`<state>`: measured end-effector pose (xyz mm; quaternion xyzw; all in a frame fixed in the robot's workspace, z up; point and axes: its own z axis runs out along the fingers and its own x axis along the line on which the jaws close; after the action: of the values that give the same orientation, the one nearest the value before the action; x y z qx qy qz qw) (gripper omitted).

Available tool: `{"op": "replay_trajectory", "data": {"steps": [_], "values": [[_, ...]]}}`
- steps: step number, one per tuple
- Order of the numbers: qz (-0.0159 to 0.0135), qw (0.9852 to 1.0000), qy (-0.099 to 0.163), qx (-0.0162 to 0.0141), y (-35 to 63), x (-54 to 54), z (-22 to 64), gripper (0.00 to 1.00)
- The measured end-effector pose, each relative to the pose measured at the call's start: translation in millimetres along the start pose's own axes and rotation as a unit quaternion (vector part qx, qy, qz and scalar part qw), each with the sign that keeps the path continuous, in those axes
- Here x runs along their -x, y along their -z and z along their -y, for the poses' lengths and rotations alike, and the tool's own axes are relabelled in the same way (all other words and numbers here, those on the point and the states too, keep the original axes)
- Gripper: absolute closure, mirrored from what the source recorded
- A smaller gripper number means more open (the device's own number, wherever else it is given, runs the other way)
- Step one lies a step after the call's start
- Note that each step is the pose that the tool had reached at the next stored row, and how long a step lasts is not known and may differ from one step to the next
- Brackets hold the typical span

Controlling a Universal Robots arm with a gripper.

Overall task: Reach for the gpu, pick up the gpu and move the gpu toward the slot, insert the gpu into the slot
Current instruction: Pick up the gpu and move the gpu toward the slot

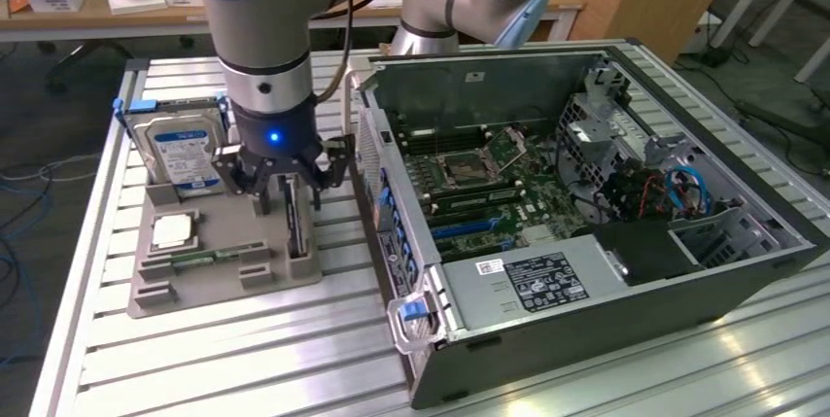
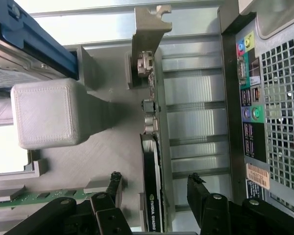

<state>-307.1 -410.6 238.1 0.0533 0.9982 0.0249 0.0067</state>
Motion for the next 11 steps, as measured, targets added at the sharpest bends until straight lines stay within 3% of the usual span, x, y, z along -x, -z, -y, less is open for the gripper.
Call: {"op": "replay_trajectory", "data": {"steps": [11], "values": [[0.0000,1.0000,0.000,0.0000,-0.3,-0.2,-1.6,0.37]]}}
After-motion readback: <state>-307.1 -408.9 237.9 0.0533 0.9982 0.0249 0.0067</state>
